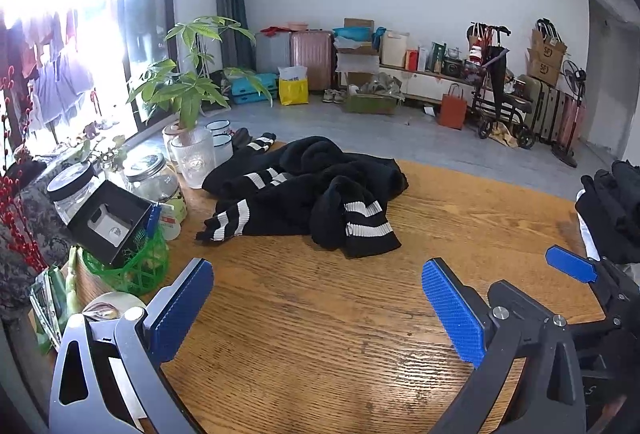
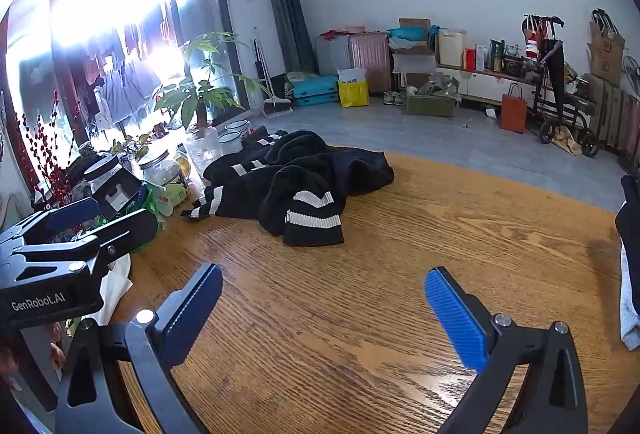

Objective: Fold clothes

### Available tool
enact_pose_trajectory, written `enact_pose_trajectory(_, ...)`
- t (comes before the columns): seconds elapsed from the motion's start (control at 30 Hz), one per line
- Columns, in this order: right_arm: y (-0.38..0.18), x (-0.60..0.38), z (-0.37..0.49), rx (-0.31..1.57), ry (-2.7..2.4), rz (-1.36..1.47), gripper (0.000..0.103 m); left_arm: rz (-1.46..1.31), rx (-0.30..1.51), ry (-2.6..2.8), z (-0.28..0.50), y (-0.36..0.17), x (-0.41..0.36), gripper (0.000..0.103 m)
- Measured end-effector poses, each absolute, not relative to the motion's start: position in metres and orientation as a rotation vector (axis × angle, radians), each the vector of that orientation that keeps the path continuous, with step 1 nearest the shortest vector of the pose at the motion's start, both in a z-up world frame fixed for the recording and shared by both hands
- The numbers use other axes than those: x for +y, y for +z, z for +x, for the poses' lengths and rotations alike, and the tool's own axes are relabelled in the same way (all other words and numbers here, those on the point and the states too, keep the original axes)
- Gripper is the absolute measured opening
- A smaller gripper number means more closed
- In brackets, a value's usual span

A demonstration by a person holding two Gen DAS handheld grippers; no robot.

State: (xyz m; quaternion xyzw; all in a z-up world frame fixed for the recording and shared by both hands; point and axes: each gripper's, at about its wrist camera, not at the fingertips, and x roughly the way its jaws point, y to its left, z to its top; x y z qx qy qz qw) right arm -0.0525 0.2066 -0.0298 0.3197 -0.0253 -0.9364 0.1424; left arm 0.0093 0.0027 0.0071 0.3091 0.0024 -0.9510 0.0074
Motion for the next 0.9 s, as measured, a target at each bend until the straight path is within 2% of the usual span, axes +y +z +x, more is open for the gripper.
enact_pose_trajectory(0.9,-0.033,0.2058,-0.05,-0.058,-2.693,0.946,0.103,0.993,0.022,-2.965,0.013,0.0003,0.0015,0.103)
